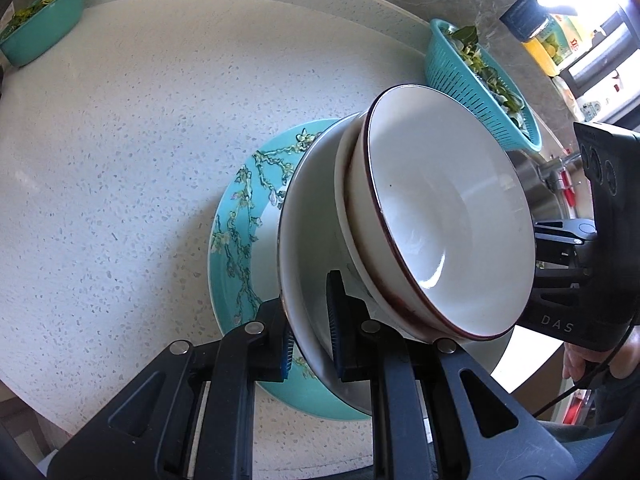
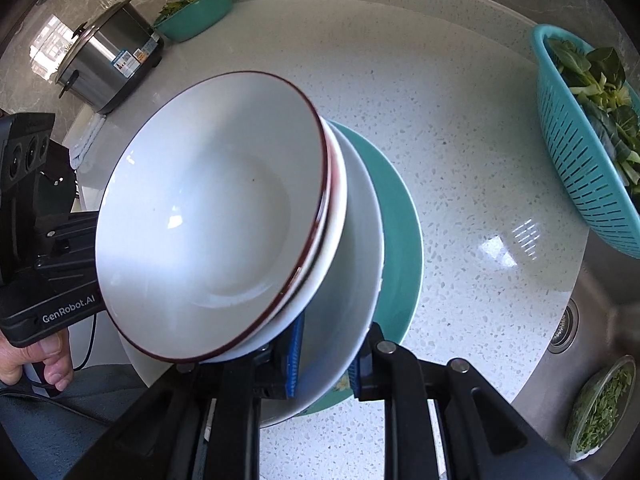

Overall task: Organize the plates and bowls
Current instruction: 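Lift the white plate with bowls and carry it over the teal plate stack, then lower the white plate onto the teal plates and open both tools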

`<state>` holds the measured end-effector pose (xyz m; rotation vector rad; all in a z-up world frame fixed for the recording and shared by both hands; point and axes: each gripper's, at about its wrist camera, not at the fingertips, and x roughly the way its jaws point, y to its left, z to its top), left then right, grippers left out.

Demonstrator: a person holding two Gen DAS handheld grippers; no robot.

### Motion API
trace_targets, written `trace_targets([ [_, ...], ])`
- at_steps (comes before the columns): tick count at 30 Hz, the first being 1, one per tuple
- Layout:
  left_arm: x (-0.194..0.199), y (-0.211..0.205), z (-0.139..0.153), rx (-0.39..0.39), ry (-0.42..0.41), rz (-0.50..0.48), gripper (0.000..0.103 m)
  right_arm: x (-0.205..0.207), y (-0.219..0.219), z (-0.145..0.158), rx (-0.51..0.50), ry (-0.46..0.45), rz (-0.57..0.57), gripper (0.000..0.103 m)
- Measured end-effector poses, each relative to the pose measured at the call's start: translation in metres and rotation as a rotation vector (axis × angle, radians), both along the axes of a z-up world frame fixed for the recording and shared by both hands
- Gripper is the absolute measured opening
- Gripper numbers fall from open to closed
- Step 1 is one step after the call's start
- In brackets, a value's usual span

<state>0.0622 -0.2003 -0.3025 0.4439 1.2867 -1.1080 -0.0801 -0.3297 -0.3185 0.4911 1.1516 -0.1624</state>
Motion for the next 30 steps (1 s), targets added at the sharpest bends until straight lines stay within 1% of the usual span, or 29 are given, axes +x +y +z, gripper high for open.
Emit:
trace_targets([
  [7,0.001,-0.002,-0.012,0.02,0.006,0.008,0.012,0.006,-0.001,-0.008,-0.005,0.005,0.01,0.021],
  [17,0.004,-0.001,-0.013,0.015,-0.013,0.025,0.012,0.008,0.0,-0.014,-0.013,-0.005,0.019,0.021],
  [24,0.005,0.006,-0.008,-0.012,-0.024,0.072,0.013,0.003,0.009,-0.012,-0.048,-0.019,0.045,0.033],
  [26,0.004,0.01,-0.007,-0.014,-0.023,0.087,0.015,0.001,0.01,-0.011,-0.06,-0.021,0.053,0.042],
  [30,-0.002,0.024,0.001,-0.027,-0.048,0.126,0.02,-0.005,0.012,-0.006,-0.063,-0.041,0.072,0.053],
])
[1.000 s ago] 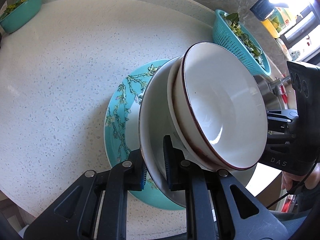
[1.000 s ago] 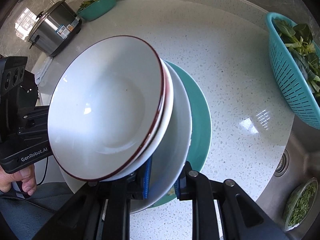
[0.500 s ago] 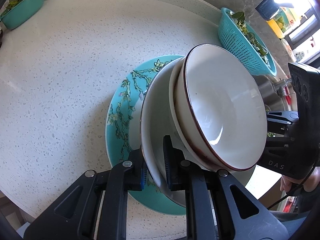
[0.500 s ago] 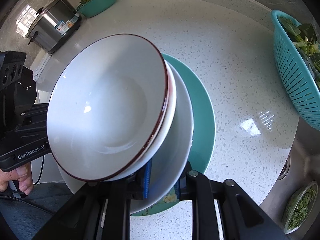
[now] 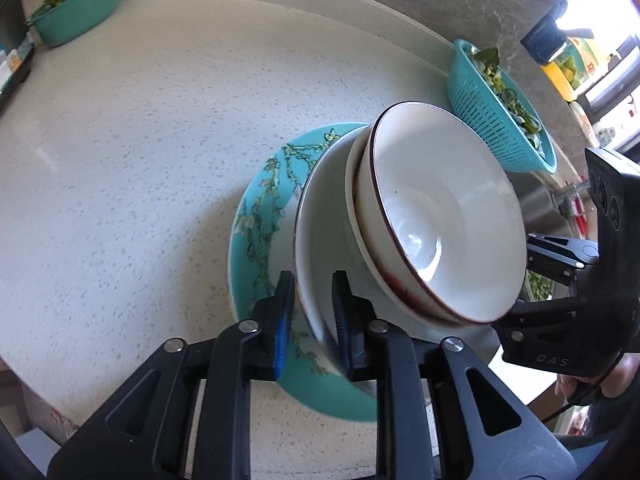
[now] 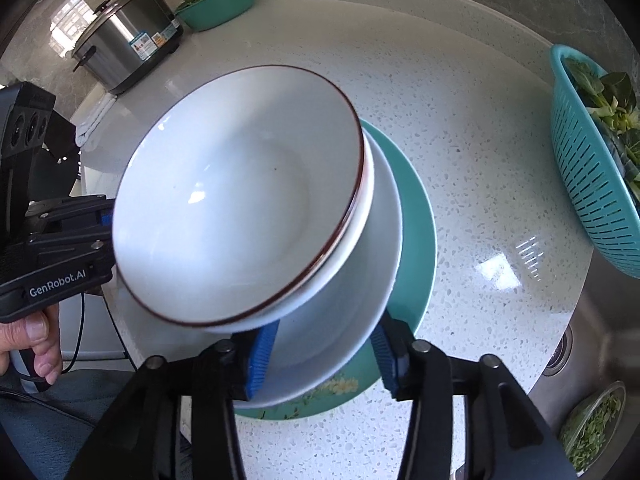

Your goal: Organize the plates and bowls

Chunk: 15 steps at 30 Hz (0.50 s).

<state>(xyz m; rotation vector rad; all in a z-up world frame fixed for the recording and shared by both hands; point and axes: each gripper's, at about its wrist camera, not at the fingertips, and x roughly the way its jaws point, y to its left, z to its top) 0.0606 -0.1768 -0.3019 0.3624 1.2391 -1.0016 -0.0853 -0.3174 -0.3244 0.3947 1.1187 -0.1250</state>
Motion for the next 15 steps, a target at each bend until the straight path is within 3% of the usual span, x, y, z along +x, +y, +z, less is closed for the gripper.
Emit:
trace_targets([
  [7,-0.014,0.033,0.031,-0.026,-0.073,0.072,0.03,-0.022,-0.002,0.018,-0.012,-0.043,0.009,0.071],
  [10,-0.018,0.045,0.056,-0.066,-0.172,0.087,0.066,-0.041,-0.012,0.029,-0.013,-0.07,-0.054,0.086],
  [12,-0.026,0.054,0.08,-0.12,-0.308,0.099,0.077,-0.054,-0.019,0.037,-0.01,-0.093,-0.102,0.092],
  [13,-0.031,0.057,0.091,-0.141,-0.375,0.098,0.085,-0.059,-0.021,0.04,-0.012,-0.102,-0.119,0.1],
  [15,-0.039,0.064,0.107,-0.184,-0.447,0.095,0.1,-0.067,-0.023,0.047,-0.034,-0.116,-0.153,0.103],
])
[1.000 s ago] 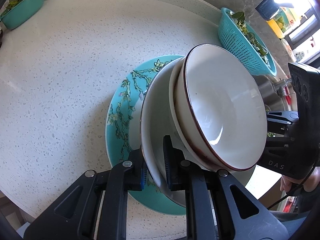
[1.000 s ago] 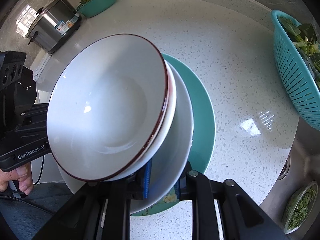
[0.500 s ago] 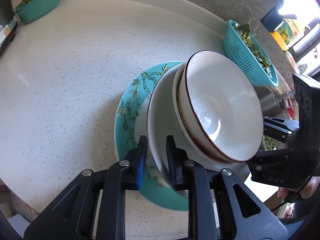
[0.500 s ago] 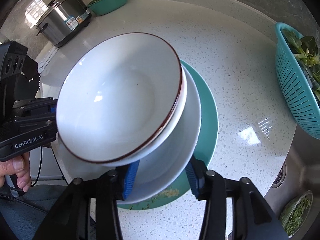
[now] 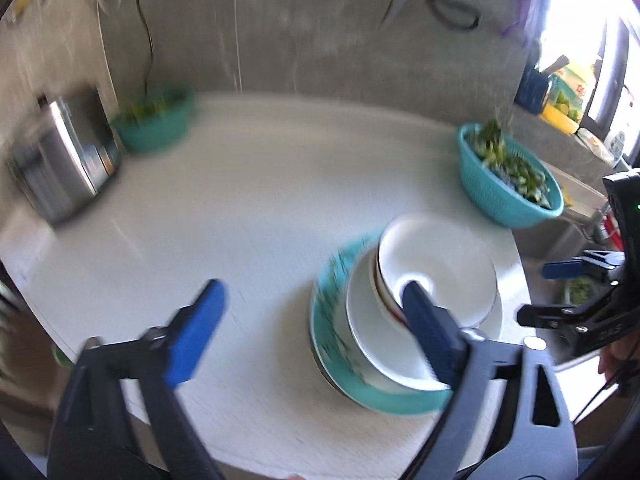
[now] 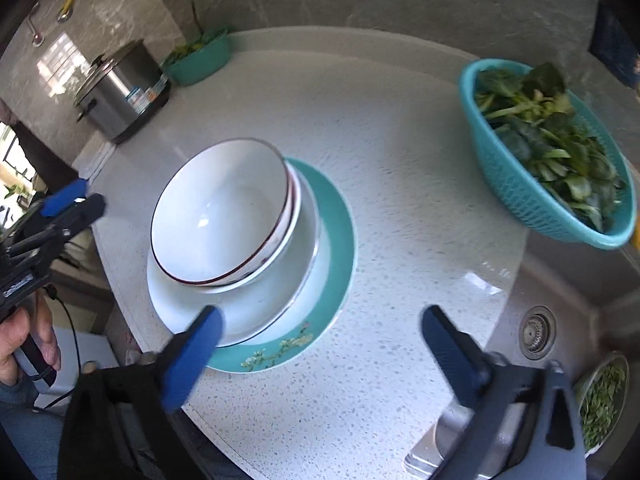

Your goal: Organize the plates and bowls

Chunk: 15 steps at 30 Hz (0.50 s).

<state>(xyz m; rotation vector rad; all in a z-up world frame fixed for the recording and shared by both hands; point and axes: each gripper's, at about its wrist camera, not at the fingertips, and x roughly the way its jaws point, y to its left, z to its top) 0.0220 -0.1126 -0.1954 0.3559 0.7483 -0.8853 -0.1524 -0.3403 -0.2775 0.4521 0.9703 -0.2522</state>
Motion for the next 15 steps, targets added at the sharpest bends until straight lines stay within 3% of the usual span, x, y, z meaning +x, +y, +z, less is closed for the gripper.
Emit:
trace_targets([
  [9,-0.019,0.027,0.026,-0.146,0.183,-0.049,0.103,-0.015,0.042,0.039,-0.12,-0.08,-0.054,0.103],
  [15,-0.035,0.04,0.062,-0.187,0.15,-0.045,0.103,-0.029,0.06,0.062,-0.154,-0.139,-0.115,0.103],
])
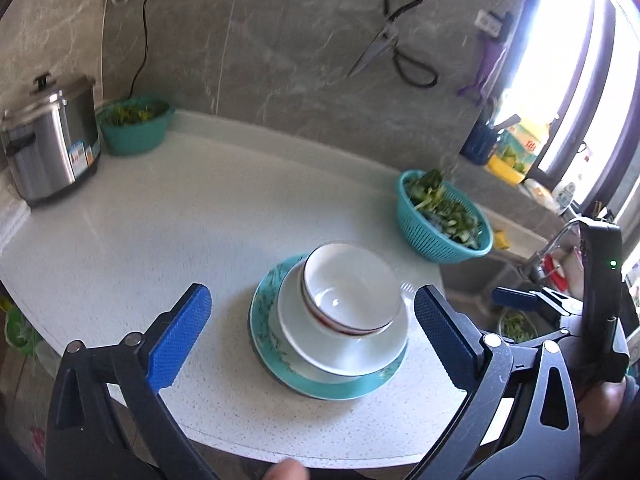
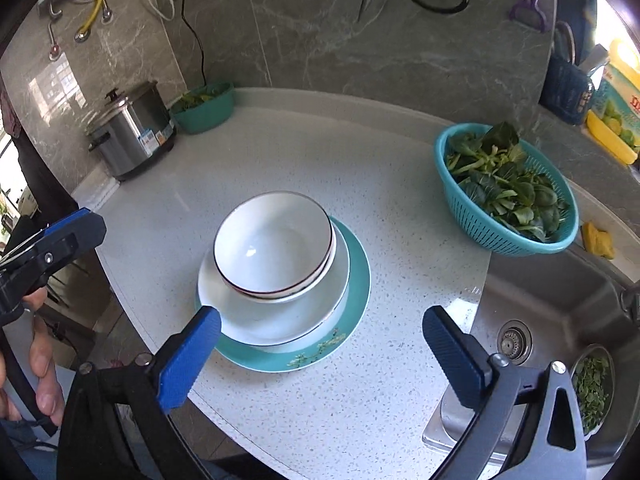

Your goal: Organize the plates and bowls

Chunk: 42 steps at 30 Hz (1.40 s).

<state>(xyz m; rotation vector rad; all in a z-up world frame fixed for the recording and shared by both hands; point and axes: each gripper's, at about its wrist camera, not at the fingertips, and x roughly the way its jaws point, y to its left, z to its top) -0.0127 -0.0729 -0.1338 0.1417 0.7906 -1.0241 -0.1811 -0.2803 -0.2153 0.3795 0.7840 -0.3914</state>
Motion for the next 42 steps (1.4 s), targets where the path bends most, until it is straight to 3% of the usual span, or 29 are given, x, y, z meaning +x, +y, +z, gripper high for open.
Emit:
trace_targets([
  [3,-0.008,0.005,0.011,-0.023,0.0,0.01,0.103,-0.005,0.0,0.009,-0.007,-0.031,-0.015,0.103],
  [6,-0.013,0.011,0.012,0.02,0.028,0.077,0.103,-0.007,-0.002,0.013,-0.009,-0.043,-0.02,0.103],
  [9,-0.014,0.012,0.0,0.07,0.13,0.135,0.103,-0.01,-0.004,0.015,0.003,-0.042,-0.01,0.103],
  [14,-0.024,-0.006,-0.004,0.273,0.089,0.281,0.103,-0.012,-0.013,0.023,0.024,0.005,0.03,0.103],
  [16,-0.029,-0.012,-0.001,0.319,0.068,0.328,0.103,-0.013,-0.018,0.027,0.032,0.019,0.033,0.103],
  [23,-0.041,-0.024,0.021,0.322,0.053,0.387,0.103,-0.01,-0.033,0.047,0.026,0.047,0.086,0.103],
  [33,-0.031,-0.058,0.04,0.351,0.065,0.407,0.103,0.016,-0.044,0.055,-0.002,0.165,0.139,0.103],
  [42,-0.014,-0.074,0.046,0.362,0.086,0.442,0.103,0.03,-0.059,0.054,-0.01,0.182,0.108,0.103],
])
